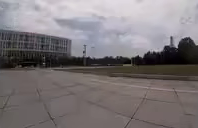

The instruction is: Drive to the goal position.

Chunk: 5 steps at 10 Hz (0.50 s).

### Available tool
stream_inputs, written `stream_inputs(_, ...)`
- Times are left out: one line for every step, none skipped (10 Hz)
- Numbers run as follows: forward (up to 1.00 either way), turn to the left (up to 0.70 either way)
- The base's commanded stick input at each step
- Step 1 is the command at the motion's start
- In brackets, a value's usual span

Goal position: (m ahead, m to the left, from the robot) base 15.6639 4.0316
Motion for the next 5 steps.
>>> stream_inputs(0.0,0.39)
stream_inputs(0.0,0.0)
stream_inputs(0.09,0.0)
stream_inputs(0.42,0.0)
stream_inputs(0.64,0.0)
